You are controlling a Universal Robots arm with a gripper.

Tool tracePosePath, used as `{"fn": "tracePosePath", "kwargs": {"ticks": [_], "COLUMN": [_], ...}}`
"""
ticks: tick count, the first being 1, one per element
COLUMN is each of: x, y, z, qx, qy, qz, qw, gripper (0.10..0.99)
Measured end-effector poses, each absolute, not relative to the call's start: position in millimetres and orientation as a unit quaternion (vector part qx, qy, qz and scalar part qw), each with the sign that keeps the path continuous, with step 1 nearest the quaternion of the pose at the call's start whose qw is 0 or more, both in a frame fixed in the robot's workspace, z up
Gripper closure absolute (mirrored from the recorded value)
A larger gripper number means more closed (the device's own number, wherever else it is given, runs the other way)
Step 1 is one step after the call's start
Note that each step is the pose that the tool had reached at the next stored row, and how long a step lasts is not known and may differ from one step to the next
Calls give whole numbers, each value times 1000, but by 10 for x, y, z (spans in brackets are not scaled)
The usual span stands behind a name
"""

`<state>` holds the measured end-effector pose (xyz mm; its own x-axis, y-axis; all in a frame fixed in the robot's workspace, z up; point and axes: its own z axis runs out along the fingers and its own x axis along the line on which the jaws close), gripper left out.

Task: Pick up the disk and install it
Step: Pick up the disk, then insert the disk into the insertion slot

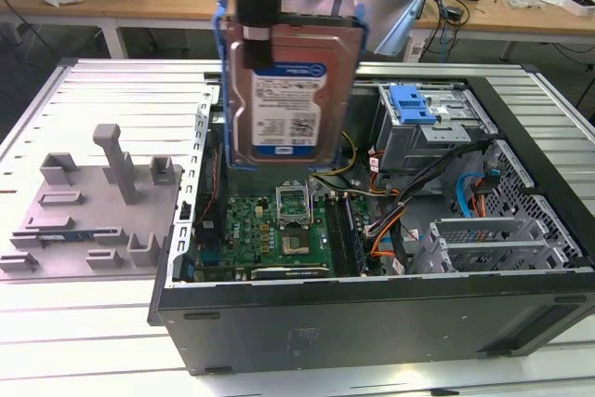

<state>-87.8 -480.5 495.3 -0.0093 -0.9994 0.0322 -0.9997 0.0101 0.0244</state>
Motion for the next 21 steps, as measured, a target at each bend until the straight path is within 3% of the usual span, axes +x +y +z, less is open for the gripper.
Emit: {"fn": "tracePosePath", "kwargs": {"ticks": [9, 21], "x": [-354, -312], "y": [-5039, -5052], "z": [4953, 4953], "qx": [704, 704], "qy": [-710, -710], "qz": [2, 2], "qw": [21, 21], "gripper": [722, 722]}}
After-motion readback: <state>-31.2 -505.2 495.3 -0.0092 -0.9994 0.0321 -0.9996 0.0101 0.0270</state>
